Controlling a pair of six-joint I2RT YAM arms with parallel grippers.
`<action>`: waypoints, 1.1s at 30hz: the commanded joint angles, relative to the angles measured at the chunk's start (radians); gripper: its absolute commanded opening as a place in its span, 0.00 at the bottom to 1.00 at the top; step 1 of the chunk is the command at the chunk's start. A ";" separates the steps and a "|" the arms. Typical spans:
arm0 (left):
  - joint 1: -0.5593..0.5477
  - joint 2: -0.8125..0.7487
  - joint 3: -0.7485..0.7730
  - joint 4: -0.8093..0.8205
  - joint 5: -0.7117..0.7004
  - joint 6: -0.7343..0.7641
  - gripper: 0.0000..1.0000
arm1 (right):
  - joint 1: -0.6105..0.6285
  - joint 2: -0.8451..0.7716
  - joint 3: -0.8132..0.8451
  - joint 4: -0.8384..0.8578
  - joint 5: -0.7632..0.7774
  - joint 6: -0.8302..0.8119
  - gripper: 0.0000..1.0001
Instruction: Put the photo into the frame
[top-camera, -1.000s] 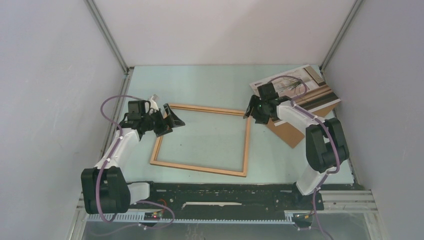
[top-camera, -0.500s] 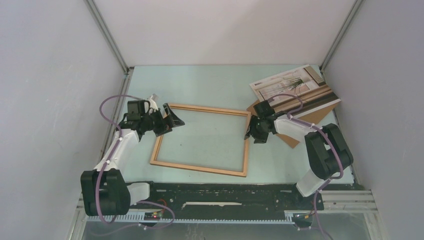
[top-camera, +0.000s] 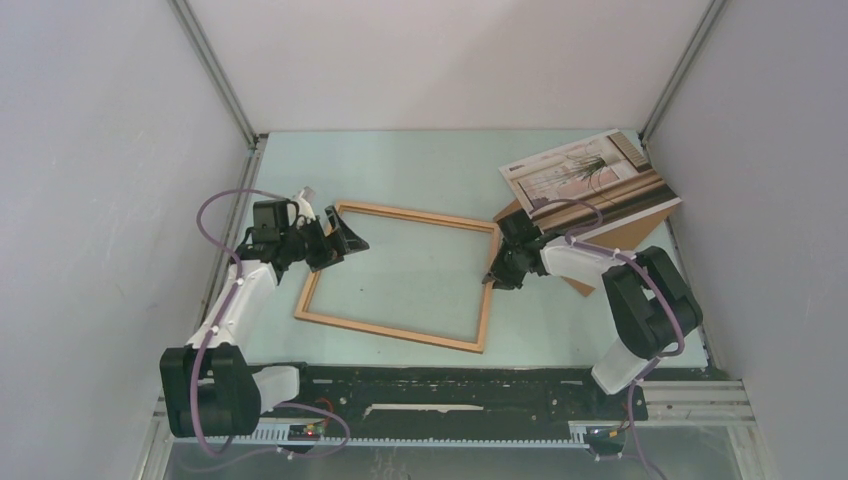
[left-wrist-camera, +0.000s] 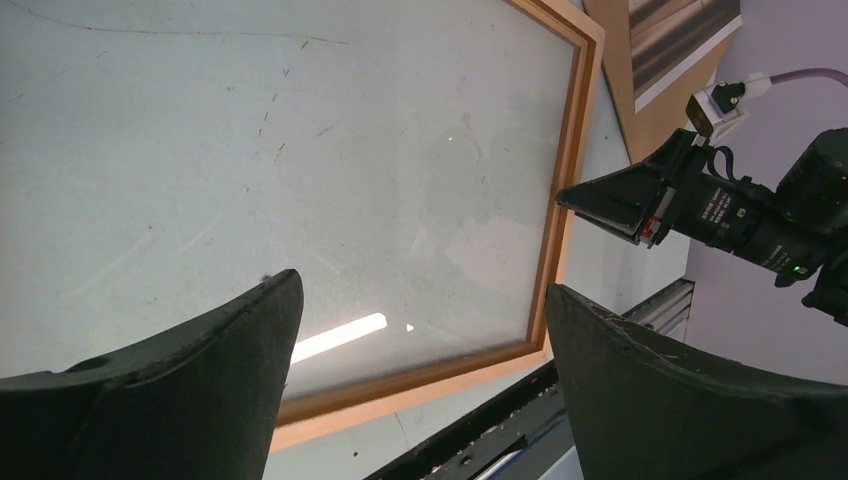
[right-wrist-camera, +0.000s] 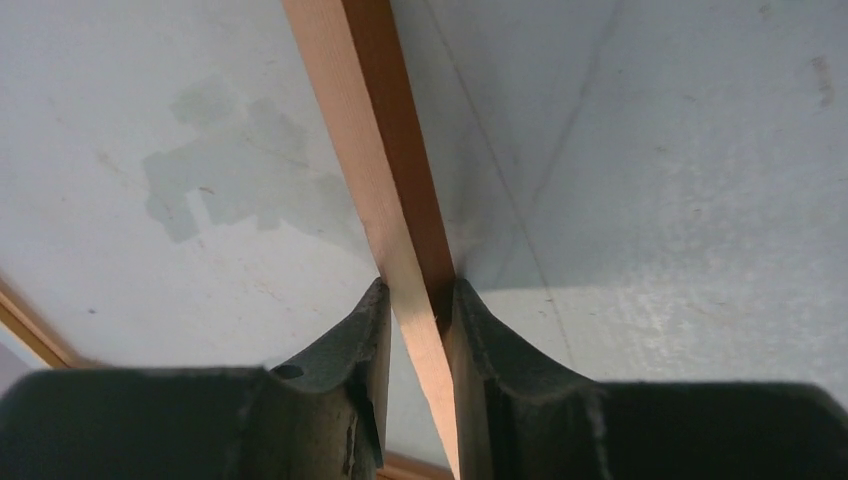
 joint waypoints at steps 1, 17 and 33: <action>0.003 -0.032 -0.014 0.018 0.023 0.009 0.97 | 0.037 -0.009 -0.030 0.073 0.040 0.182 0.25; 0.003 -0.053 -0.017 0.031 0.040 0.001 0.97 | 0.045 -0.136 -0.023 0.044 0.056 0.049 0.70; 0.003 -0.057 -0.020 0.032 0.042 0.002 0.97 | -0.426 -0.233 0.076 -0.144 0.080 -0.320 0.89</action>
